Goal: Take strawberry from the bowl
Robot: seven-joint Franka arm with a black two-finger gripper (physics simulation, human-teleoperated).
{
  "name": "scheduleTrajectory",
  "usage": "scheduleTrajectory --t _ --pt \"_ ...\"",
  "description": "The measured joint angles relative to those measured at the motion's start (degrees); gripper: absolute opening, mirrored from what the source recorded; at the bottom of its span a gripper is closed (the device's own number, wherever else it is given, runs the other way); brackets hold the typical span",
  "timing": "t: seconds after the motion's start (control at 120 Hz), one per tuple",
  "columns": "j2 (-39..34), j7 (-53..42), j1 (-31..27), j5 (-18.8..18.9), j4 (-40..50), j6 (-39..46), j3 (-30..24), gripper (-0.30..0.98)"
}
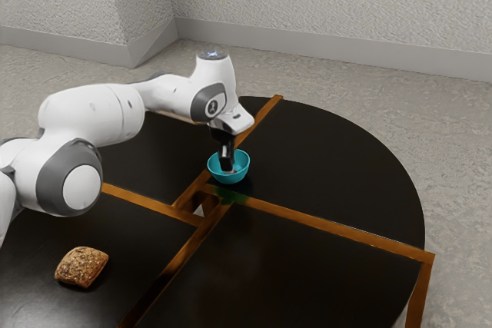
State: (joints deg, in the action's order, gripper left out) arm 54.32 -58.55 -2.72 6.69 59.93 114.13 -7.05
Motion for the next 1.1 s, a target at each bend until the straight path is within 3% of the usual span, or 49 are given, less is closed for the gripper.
scheduleTrajectory --t 0.167,0.433,0.683,0.858,1.1 --pt "0.90 -1.53 0.00 -0.13 0.24 0.28 0.02 0.34" --pt "0.80 -3.13 0.01 0.00 0.33 0.58 0.22 0.13" --pt "-8.60 -4.09 -0.82 0.62 5.18 -0.17 0.41 0.09" --pt "-15.14 -4.50 4.52 0.51 5.25 -1.78 -0.04 0.08" --pt "-12.86 -4.52 10.08 -0.08 4.59 -1.65 -3.35 0.07"
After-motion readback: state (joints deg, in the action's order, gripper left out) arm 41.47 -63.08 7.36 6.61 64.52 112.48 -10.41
